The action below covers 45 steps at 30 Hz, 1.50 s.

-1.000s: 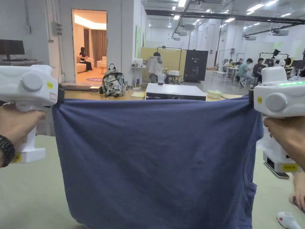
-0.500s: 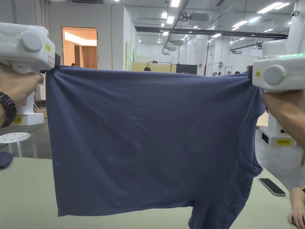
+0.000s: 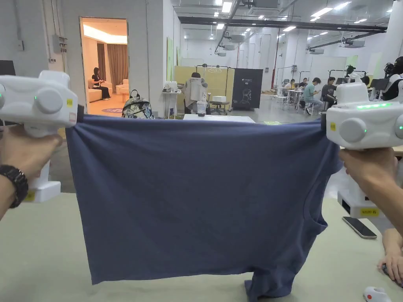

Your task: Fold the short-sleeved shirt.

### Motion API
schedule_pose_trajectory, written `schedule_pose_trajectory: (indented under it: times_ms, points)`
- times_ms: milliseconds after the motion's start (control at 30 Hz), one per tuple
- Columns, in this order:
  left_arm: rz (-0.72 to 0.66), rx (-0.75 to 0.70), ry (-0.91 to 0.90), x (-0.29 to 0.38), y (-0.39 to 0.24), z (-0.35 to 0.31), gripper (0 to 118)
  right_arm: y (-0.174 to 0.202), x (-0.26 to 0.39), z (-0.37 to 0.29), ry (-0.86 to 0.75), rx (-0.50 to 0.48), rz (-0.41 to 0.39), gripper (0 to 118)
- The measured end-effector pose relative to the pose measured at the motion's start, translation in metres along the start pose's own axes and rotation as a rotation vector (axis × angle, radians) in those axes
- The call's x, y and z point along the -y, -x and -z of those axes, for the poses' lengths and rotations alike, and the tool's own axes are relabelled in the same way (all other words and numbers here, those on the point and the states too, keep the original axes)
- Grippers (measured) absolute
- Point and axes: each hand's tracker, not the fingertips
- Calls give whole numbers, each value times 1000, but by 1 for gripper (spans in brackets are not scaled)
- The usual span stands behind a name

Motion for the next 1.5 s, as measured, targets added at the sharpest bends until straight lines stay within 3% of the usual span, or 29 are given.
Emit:
schedule_pose_trajectory:
  times_ms: [100, 433, 733, 867, 1167, 1500]
  points:
    - [8, 6, 43, 34, 2, 0, 0, 1, 22, -14, 26, -8, -24, 2]
    - [-78, 70, 74, 147, 17, -87, 0, -12, 105, -111, 92, -56, -37, 2]
    - [-50, 124, 136, 244, 27, -161, 0, -31, 179, -200, 193, -105, -74, 2]
    - [8, 143, 203, 283, 17, -197, 0, -41, 215, -228, 283, -111, -98, 2]
    - [5, 180, 446, 377, 8, -232, 0, -45, 301, -286, 536, -131, -105, 2]
    - [41, 193, 736, 470, 4, -206, 0, -41, 400, -301, 856, -178, -164, 2]
